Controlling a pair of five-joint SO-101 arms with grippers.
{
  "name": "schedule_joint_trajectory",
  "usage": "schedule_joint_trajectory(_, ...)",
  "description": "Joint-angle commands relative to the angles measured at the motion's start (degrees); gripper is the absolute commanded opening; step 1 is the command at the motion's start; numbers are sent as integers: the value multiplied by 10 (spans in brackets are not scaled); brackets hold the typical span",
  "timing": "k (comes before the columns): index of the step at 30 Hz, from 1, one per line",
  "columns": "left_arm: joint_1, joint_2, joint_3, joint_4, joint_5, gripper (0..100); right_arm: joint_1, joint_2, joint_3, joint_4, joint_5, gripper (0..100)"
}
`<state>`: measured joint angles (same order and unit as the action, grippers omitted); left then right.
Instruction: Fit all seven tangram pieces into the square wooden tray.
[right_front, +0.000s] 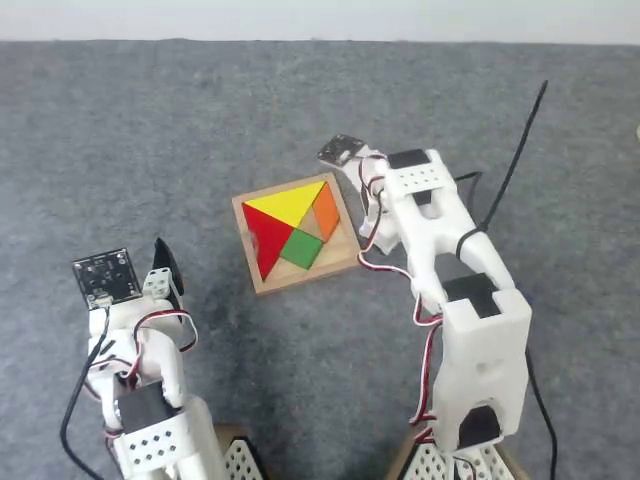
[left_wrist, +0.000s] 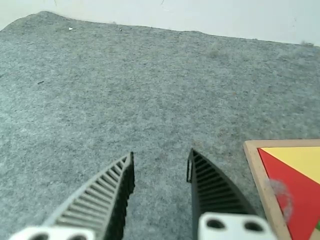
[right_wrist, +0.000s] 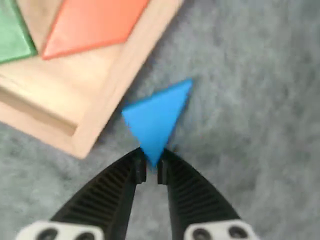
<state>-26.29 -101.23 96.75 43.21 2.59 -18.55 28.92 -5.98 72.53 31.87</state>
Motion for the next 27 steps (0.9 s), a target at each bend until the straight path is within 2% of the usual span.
schedule_joint_trajectory(1, 4, -7, -2, 3, -8, 173, 0, -7, -92, 91, -84, 27)
schedule_joint_trajectory(6, 4, -7, -2, 3, -8, 173, -9, -3, -189, 178, -215, 28)
schedule_joint_trajectory(10, 4, -7, -2, 3, -8, 172, -15, -2, -210, 167, -281, 32)
schedule_joint_trajectory(13, 4, -7, -2, 3, -8, 172, -33, 16, -207, 138, -281, 57)
schedule_joint_trajectory(19, 3, -7, -2, 3, -8, 172, -74, 107, -212, 123, -252, 218)
schedule_joint_trajectory(27, 3, -7, -2, 3, -8, 173, -44, 163, -259, 125, -249, 220)
